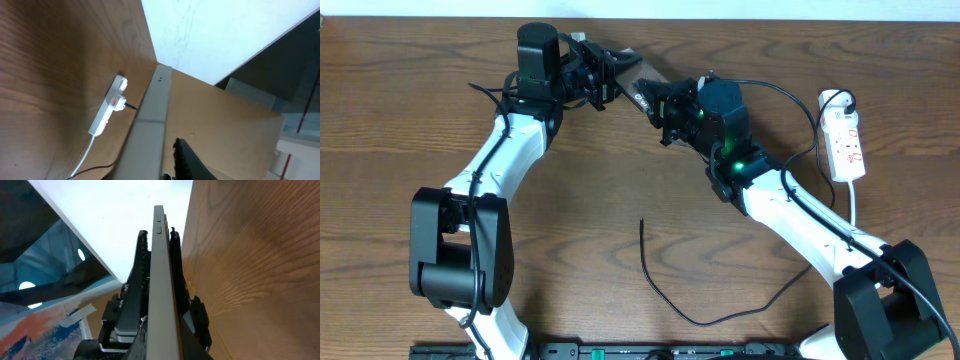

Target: Plug charger to phone and switch on socket

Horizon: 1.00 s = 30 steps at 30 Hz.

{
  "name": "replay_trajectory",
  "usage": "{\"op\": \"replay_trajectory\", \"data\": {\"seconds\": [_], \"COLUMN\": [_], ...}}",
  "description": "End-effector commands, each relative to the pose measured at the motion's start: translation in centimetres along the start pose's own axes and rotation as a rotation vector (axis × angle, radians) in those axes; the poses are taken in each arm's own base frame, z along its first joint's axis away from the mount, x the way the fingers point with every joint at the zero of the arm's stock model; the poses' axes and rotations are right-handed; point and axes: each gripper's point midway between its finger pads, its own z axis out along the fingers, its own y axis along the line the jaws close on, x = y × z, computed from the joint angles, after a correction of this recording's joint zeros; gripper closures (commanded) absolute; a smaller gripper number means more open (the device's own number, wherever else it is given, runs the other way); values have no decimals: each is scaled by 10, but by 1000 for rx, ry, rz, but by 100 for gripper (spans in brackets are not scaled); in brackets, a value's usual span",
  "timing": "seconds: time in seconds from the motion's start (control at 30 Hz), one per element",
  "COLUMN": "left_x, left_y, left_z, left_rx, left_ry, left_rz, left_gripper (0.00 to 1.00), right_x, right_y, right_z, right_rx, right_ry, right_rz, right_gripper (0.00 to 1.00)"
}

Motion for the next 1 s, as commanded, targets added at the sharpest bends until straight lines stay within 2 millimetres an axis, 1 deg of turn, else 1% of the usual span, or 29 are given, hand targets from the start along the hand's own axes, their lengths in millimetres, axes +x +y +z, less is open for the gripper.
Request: {"op": "replay_trajectory", "data": {"seconds": [0.0, 0.07, 0.4, 0.47, 0.5, 0.57, 0.6, 0.63, 0.67, 0.8, 0.87, 0.97], "left_x": [3, 3, 3, 3, 3, 3, 3, 3, 3, -5, -14, -33], "left_y": [-16, -16, -16, -16, -16, -16, -16, -16, -16, -17, -18, -21], "left_z": [-3, -2, -2, -3, -3, -3, -3, -3, -3, -8, -14, -30], "left_rx": [27, 26, 26, 27, 27, 27, 27, 27, 27, 32, 38, 51], "left_ry": [-7, -7, -8, -9, -9, -9, -9, -9, -9, -31, -49, -89], "left_rz": [41, 41, 41, 41, 41, 41, 41, 41, 41, 38, 33, 28], "left_gripper": [87, 93, 93, 92, 93, 93, 92, 92, 93, 93, 92, 92], "right_x": [7, 7, 6, 6, 6, 6, 6, 6, 6, 6, 6, 6], "right_y": [15, 15, 14, 14, 14, 14, 14, 14, 14, 14, 14, 14], "right_z": [-1, -1, -1, -1, -1, -1, -1, -1, -1, -1, -1, -2], "right_rx": [-38, -38, -34, -34, -34, -34, -34, -35, -34, -35, -35, -32], "right_ry": [7, 8, 6, 6, 6, 6, 6, 6, 6, 5, 6, 25], "right_rz": [-6, -7, -6, -6, -6, -7, -10, -15, -18, -36, -68, -111], "right_gripper": [98, 99, 99, 76, 58, 28, 15, 6, 1, 1, 1, 1]}}
